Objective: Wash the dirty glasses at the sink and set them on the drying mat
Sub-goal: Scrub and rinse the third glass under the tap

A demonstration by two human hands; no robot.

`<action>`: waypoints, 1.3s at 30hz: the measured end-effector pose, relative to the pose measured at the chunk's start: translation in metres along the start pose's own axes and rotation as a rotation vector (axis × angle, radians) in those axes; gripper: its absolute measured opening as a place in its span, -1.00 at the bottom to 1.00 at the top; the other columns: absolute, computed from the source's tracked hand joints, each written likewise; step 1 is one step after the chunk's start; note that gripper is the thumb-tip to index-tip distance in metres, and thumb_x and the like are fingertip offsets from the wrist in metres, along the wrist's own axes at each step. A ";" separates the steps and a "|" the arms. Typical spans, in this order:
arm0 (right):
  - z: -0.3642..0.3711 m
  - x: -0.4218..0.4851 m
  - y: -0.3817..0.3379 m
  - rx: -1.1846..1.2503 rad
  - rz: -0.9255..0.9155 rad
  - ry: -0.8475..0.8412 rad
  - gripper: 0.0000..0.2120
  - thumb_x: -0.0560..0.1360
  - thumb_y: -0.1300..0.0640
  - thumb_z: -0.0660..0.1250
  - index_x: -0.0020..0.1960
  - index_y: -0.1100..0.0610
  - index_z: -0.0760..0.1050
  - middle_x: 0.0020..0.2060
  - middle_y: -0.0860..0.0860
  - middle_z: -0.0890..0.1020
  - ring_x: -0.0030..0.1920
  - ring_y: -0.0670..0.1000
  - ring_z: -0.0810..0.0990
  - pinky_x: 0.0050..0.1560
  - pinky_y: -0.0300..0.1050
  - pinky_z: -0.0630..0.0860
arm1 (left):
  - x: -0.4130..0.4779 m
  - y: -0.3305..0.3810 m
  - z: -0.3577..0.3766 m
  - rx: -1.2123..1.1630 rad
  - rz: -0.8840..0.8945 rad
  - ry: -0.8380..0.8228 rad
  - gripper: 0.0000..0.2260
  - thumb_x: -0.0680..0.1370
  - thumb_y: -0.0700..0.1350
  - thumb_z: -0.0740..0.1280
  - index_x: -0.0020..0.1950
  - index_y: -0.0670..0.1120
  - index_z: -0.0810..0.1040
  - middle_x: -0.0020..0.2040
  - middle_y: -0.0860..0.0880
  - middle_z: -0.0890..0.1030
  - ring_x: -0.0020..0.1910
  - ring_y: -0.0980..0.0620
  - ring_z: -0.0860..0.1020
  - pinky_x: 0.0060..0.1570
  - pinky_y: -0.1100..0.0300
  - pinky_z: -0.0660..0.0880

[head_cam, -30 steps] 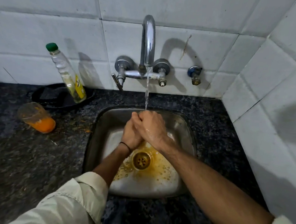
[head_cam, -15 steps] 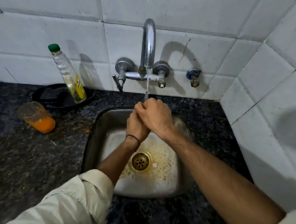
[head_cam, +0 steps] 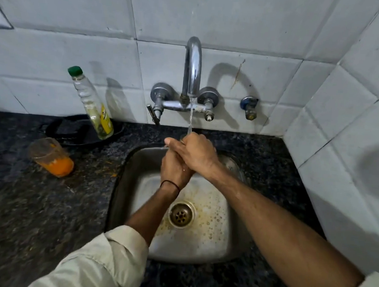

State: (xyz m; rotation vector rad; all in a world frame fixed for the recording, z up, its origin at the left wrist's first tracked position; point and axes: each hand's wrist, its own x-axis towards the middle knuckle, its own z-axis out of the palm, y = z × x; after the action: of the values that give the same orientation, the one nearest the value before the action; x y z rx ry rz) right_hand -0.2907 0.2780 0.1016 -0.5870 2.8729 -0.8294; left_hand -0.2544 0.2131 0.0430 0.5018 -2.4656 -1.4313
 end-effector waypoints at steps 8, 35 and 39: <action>-0.008 -0.013 0.001 0.072 -0.072 -0.112 -0.56 0.59 -0.06 0.28 -0.43 0.03 0.41 -0.50 -0.08 0.47 -0.45 -0.11 0.45 -0.32 -0.18 0.29 | 0.003 -0.017 -0.018 -0.254 -0.006 -0.324 -0.75 0.44 -0.22 0.49 0.09 -0.07 0.58 -0.01 -0.03 0.66 0.04 0.01 0.64 0.05 0.14 0.58; -0.032 -0.010 0.033 -0.839 -0.694 -0.464 -0.50 0.45 0.30 0.31 0.33 -0.05 0.47 0.31 -0.04 0.53 0.41 0.00 0.39 0.52 0.25 -0.12 | 0.003 -0.039 -0.030 -0.291 0.223 -0.237 -0.42 0.23 -0.28 0.58 0.20 -0.02 0.53 0.08 0.02 0.66 0.09 0.09 0.63 0.12 0.09 0.57; 0.005 -0.021 0.006 -0.208 -0.092 -0.486 -0.86 0.54 0.19 0.28 0.06 0.07 0.55 -0.13 -0.01 0.59 -0.02 0.04 0.60 0.08 -0.06 0.48 | -0.004 -0.029 -0.015 -0.224 0.236 -0.081 -0.60 0.34 -0.20 0.43 0.17 -0.07 0.53 0.00 0.05 0.65 -0.02 0.13 0.60 0.03 0.13 0.56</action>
State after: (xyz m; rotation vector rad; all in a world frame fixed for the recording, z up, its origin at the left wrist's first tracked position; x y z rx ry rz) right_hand -0.2721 0.2887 0.0934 -0.8173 2.5076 -0.3322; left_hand -0.2398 0.1895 0.0246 0.1048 -2.2917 -1.6259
